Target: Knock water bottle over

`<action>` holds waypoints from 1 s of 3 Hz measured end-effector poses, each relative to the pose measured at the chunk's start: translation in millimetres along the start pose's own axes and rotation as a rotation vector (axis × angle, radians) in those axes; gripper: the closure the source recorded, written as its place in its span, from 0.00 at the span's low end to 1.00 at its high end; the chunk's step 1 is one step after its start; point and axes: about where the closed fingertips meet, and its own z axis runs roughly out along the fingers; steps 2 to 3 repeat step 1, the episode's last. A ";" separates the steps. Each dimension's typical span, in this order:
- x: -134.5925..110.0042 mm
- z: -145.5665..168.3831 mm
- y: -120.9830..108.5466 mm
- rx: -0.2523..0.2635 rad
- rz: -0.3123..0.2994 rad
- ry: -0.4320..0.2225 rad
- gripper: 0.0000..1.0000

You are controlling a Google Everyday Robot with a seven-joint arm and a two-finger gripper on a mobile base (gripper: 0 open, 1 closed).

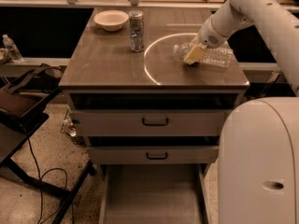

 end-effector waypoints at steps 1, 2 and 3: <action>-0.3 0.7 0.2 -0.002 0.000 0.000 0.01; -0.3 0.7 0.2 -0.002 0.000 0.000 0.01; -0.3 0.7 0.2 -0.002 0.000 0.000 0.01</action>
Offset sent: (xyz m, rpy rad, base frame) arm 0.0000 0.0000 0.0000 0.0000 0.0000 0.0000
